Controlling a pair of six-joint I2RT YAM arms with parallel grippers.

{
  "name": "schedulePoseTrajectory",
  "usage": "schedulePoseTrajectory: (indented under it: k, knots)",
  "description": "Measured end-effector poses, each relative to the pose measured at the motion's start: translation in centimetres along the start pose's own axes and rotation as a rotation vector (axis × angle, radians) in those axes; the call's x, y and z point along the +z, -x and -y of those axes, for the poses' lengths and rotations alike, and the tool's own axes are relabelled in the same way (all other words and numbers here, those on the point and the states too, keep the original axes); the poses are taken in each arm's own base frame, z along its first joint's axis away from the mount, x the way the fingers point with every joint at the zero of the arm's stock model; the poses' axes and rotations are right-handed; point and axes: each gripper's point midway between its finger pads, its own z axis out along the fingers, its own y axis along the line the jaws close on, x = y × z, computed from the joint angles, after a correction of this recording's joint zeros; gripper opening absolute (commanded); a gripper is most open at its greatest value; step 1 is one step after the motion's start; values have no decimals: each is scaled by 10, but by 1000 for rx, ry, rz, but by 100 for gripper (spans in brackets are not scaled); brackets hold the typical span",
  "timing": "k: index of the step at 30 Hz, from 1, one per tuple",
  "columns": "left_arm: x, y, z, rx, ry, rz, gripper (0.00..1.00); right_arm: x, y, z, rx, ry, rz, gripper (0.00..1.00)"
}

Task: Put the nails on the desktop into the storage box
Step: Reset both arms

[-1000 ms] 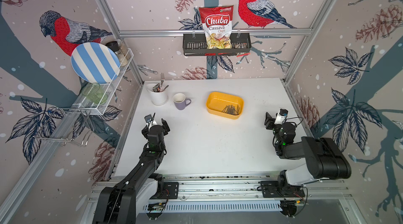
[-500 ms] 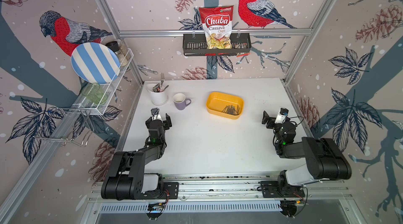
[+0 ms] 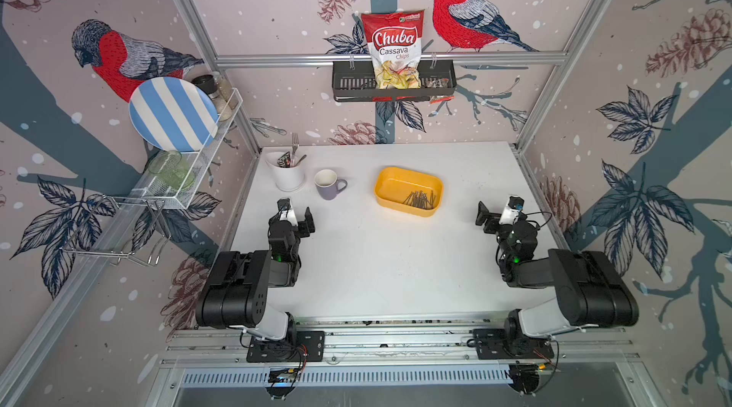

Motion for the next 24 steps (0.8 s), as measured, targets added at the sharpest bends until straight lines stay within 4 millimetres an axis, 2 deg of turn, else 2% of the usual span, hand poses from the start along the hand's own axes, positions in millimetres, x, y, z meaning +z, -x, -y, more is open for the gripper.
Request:
schedulePoseTrajectory:
  k: [4, 24]
  knots:
    - [3, 5, 9, 19, -34, 14, 95, 0, 0, 0, 0, 0, 0, 100]
    - [2, 5, 8, 20, -33, 14, 97, 0, 0, 0, 0, 0, 0, 100]
